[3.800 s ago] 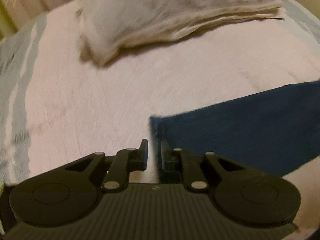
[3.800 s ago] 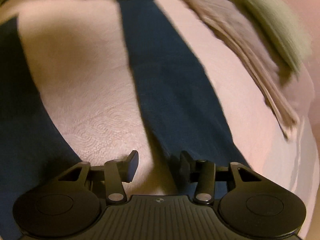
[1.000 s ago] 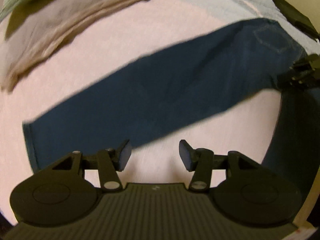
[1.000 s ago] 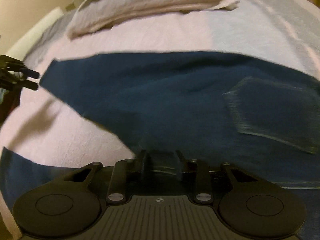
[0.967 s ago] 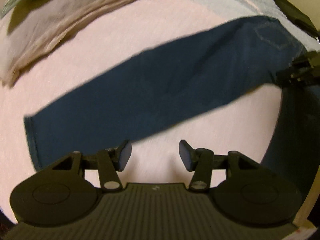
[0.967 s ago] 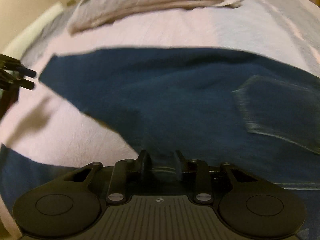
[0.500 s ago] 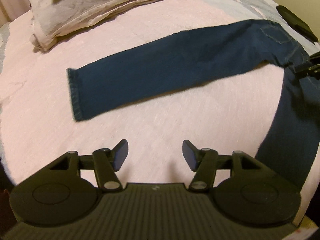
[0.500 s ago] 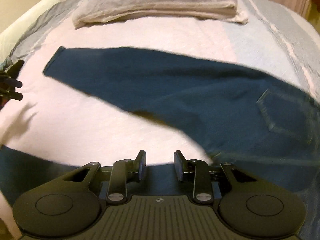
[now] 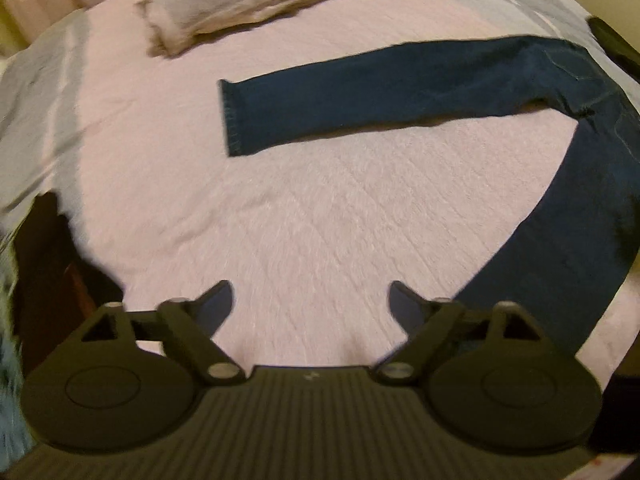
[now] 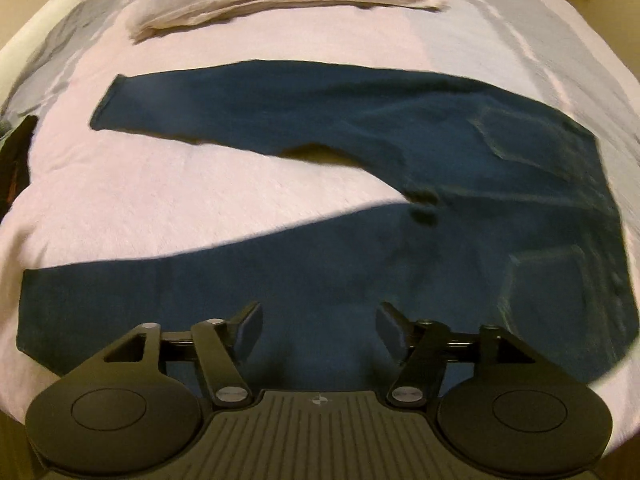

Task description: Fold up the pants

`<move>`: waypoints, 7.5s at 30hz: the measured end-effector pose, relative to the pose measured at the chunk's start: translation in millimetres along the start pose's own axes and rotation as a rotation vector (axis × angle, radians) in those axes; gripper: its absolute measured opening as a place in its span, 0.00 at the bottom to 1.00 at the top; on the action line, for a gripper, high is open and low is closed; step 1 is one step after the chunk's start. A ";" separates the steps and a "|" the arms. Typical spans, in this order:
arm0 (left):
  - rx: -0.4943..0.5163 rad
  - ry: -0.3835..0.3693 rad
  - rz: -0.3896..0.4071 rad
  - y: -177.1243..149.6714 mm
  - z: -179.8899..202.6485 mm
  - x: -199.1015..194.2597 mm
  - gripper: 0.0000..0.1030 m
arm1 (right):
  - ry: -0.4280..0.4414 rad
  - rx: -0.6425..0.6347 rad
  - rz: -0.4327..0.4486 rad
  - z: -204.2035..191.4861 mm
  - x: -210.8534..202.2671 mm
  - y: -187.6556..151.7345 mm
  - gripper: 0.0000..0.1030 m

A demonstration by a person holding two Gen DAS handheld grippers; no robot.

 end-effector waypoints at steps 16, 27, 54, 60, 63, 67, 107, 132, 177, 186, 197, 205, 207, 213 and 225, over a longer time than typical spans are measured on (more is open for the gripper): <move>-0.185 -0.086 -0.006 -5.5 131.3 -116.5 0.99 | -0.160 0.210 0.032 42.5 -151.7 -37.1 0.66; -0.095 -0.136 0.048 -4.3 162.8 -155.3 0.99 | -0.189 0.254 0.077 -9.3 -194.4 -48.5 0.66; -0.250 -0.030 0.029 -68.4 177.2 -182.6 0.99 | -0.102 0.113 0.068 -38.3 -190.4 -89.2 0.66; -0.261 -0.030 0.010 -75.6 177.3 -178.0 0.99 | -0.097 0.106 0.049 -38.5 -183.7 -93.4 0.66; -0.260 -0.033 0.006 -76.8 176.6 -176.7 0.99 | -0.097 0.108 0.044 -37.4 -181.7 -94.1 0.66; -0.259 -0.036 0.007 -74.4 175.5 -174.7 0.99 | -0.096 0.103 0.039 -38.0 -179.3 -94.9 0.66; 0.269 0.011 0.129 147.8 81.5 21.3 0.95 | -0.158 -0.557 0.131 161.8 -40.7 96.2 0.66; 0.662 -0.246 -0.165 267.4 -16.1 276.4 0.44 | -0.009 -0.693 -0.031 209.2 186.0 242.7 0.65; 0.804 -0.087 -0.254 251.3 10.2 223.6 0.00 | 0.041 -0.838 -0.195 321.5 220.6 274.7 0.43; 0.789 -0.025 -0.253 247.1 16.1 201.3 0.00 | 0.097 -0.918 -0.224 309.9 213.2 267.5 0.00; 0.713 0.050 -0.104 194.1 33.8 63.4 0.00 | -0.185 -0.921 0.239 282.3 38.7 191.8 0.00; 0.773 -0.021 -0.033 35.2 81.4 -39.0 0.00 | -0.457 -0.772 0.332 251.7 -23.3 14.5 0.00; 0.807 -0.046 -0.040 -17.5 98.0 -39.4 0.00 | -0.499 -0.727 0.311 243.7 -15.6 -31.7 0.00; 0.821 -0.106 -0.070 -136.8 142.7 4.4 0.00 | -0.549 -0.686 0.217 220.6 44.2 -125.7 0.00; 0.638 -0.099 -0.109 -164.1 131.2 18.5 0.12 | -0.508 -0.396 0.242 184.8 6.6 -164.6 0.44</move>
Point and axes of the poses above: each gripper's, at about its wrist camera, not at the fingertips, and x roughly the way its jaws point, z to its right, y to its top, the point moved 9 cm from there along x, roughly the way its jaws point, and after that the axes turned 2 degrees about -x, right-handed, at the moved point
